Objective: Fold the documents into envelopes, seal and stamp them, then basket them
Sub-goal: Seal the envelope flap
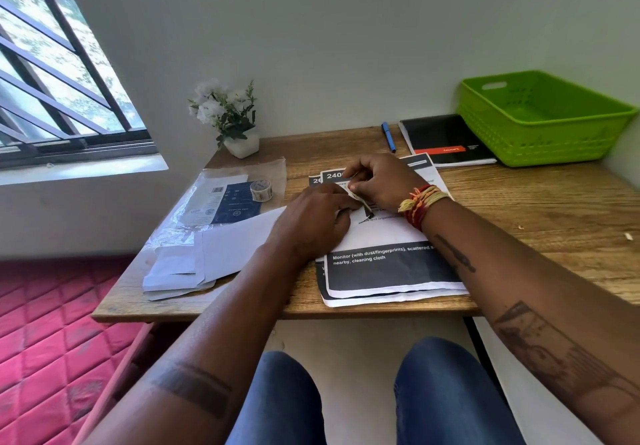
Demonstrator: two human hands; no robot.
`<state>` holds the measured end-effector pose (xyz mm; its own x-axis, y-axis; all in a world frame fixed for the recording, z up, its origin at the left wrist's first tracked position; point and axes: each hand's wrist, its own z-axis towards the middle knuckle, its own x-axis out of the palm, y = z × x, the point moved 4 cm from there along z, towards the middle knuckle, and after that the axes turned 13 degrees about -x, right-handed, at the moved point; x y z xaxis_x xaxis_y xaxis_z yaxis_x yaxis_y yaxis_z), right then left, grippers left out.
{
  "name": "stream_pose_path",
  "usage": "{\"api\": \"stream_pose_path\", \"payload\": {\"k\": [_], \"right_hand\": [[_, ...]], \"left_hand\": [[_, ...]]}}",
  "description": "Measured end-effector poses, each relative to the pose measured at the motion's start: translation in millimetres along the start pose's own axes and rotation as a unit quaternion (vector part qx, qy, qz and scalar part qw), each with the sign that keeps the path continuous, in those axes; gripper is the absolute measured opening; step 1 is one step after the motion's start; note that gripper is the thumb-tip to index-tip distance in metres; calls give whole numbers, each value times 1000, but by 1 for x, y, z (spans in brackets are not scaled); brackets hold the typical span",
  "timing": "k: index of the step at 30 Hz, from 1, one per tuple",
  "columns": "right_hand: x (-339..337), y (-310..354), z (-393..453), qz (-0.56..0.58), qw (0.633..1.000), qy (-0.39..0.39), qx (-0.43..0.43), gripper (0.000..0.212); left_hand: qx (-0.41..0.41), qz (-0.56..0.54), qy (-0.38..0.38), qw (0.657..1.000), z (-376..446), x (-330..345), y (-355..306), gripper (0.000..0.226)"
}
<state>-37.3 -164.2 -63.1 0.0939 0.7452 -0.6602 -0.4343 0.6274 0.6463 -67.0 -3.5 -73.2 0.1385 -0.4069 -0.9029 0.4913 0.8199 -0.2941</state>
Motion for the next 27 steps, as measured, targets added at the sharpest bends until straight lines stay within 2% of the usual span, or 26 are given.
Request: {"api": "stream_pose_path", "payload": {"k": [12,17,21,24,27], "right_hand": [[5,0,3,-41,999,27,3,16],[2,0,2,-91,995,30,4,15],[2,-1,1,-118,992,38,27,23],[2,4,0,-148,986,60,43,28],[-3,8,-4,-162,983,74,52,27]], "left_hand": [[63,-16,-8,998,-5,-5,-8,40],[16,-65,-28,997,-3,-4,-4,33],[-48,-85,-60,993,0,-2,4,29],[-105,-70,-44,991,5,3,10,44],[-116,-27,9,993,7,7,10,62]]}}
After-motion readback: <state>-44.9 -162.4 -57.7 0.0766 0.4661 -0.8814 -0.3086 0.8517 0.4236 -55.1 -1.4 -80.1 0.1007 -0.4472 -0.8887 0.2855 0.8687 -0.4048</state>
